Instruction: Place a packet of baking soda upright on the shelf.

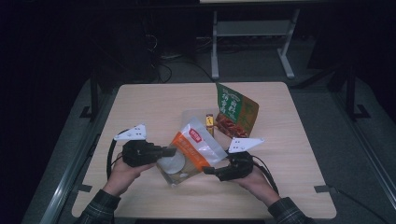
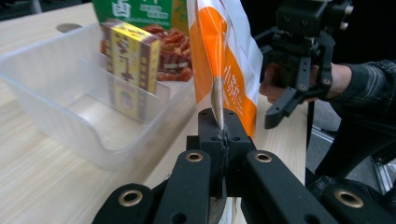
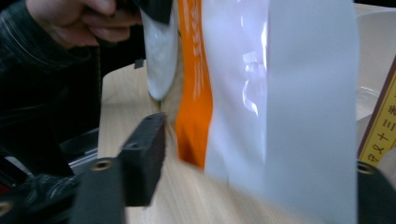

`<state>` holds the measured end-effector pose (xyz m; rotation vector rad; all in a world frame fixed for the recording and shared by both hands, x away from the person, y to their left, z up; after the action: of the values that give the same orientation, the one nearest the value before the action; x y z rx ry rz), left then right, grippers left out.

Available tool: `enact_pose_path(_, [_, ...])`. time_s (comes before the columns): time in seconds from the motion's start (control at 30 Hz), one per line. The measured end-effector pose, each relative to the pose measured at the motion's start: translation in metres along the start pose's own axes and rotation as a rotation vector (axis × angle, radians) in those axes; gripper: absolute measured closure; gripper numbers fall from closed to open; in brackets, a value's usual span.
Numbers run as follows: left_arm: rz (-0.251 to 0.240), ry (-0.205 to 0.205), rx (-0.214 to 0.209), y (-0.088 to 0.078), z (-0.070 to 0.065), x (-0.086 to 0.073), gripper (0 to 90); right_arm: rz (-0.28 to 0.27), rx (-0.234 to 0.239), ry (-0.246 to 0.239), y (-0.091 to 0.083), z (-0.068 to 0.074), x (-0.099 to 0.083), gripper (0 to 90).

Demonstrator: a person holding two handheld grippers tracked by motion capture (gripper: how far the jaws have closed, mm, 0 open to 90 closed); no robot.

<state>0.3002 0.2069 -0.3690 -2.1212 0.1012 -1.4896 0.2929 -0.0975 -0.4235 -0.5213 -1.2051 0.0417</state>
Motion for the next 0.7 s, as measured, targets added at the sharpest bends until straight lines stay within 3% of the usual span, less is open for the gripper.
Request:
enact_pose_path(0.17, [0.005,-0.005,-0.024,0.011,-0.003,-0.003,89.7,-0.006,0.053,0.033,0.0,-0.002,0.0,52.0])
enact_pose_path(0.37, [-0.007,-0.009,-0.017,0.012,-0.003,-0.004,89.7,-0.008,0.092,0.067,0.0,-0.005,-0.001,68.7])
enact_pose_path(0.4, [-0.009,-0.016,-0.014,0.012,-0.003,-0.004,89.7,-0.008,0.096,0.07,0.0,-0.005,-0.001,77.2])
enact_pose_path(0.5, [-0.009,-0.018,-0.012,0.012,-0.001,-0.005,89.7,-0.011,0.112,0.064,-0.001,-0.004,-0.001,87.5])
enact_pose_path(0.7, [0.001,-0.017,0.001,0.016,0.002,-0.009,89.3,0.007,0.137,0.033,-0.004,0.0,0.003,90.0])
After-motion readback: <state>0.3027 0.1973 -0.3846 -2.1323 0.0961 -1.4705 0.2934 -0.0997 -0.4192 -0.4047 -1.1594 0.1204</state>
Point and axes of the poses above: each handheld gripper's, and its own axes: y roughly forward along the jaws, x roughly out of its top, z roughly to its left, the point moved 1 cm from there along y, roughly forward along the jaws, and after that the axes turned 2 degrees about z, right-handed, at the moved point
